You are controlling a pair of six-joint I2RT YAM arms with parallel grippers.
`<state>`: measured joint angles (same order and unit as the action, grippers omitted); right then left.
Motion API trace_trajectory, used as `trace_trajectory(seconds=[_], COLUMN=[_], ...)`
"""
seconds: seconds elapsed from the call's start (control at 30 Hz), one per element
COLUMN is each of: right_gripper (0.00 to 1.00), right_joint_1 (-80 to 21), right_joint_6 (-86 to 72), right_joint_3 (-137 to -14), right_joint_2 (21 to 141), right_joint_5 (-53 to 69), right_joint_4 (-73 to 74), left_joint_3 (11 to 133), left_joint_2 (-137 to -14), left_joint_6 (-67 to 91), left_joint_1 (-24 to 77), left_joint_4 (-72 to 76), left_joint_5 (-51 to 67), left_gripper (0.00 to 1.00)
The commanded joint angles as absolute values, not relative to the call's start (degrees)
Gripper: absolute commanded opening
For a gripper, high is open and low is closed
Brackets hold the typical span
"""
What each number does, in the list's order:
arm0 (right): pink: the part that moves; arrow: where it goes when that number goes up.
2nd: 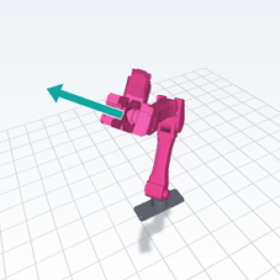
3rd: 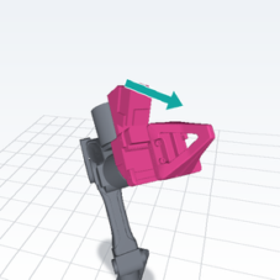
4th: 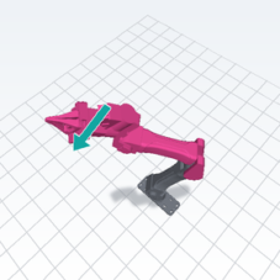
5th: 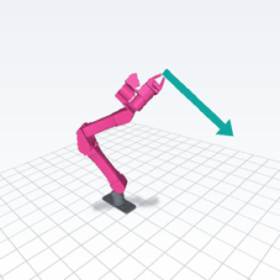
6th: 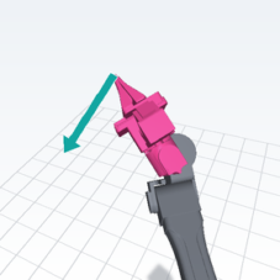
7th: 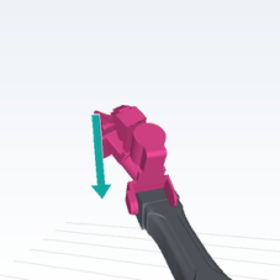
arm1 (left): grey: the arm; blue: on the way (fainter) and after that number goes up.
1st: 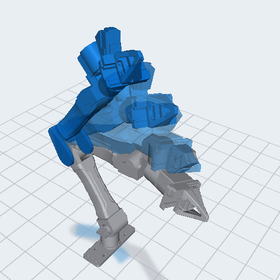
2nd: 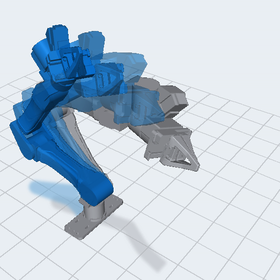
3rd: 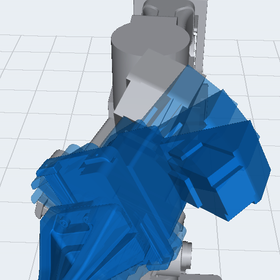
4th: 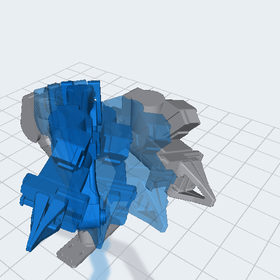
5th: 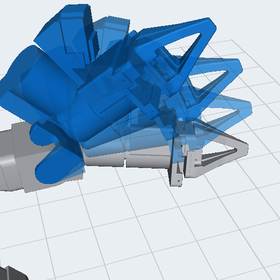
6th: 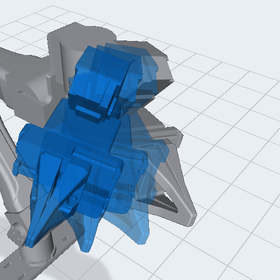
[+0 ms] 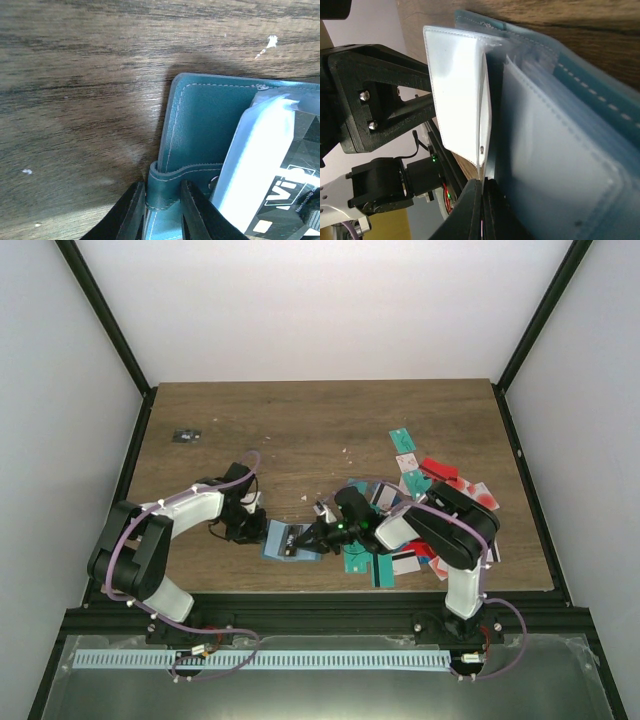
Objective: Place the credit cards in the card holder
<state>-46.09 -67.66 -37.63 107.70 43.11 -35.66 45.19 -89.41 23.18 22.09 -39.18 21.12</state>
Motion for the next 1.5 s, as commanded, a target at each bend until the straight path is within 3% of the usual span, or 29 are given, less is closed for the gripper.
trace_trajectory(seconds=[0.0,0.63,0.83,1.23,1.47], right_gripper=[0.01,0.01,0.01,0.22,0.34], right_joint_1=[-47.95,-49.22,-49.46,-49.48,-49.48], right_joint_6=[-67.35,-66.9,-62.75,-51.22,-48.52], right_joint_3=[-38.36,-47.11,-49.57,-55.37,-57.53], right_joint_2=[109.01,116.26,116.0,110.21,109.73], right_joint_5=[45.26,46.68,48.32,42.7,42.18], right_joint_4=[-39.22,-37.88,-30.48,-4.83,0.61], left_joint_3=[44.11,43.65,43.78,44.95,46.86], left_joint_2=[-90.9,-91.66,-90.86,-88.34,-87.81], left_joint_6=[23.08,24.5,24.39,25.49,25.18], left_joint_1=[22.11,22.15,22.21,22.2,22.09], left_joint_4=[-39.61,-40.28,-40.74,-44.56,-48.3], left_joint_5=[21.36,22.25,22.08,15.66,11.36], left_gripper=[0.22,0.23,0.23,0.26,0.36])
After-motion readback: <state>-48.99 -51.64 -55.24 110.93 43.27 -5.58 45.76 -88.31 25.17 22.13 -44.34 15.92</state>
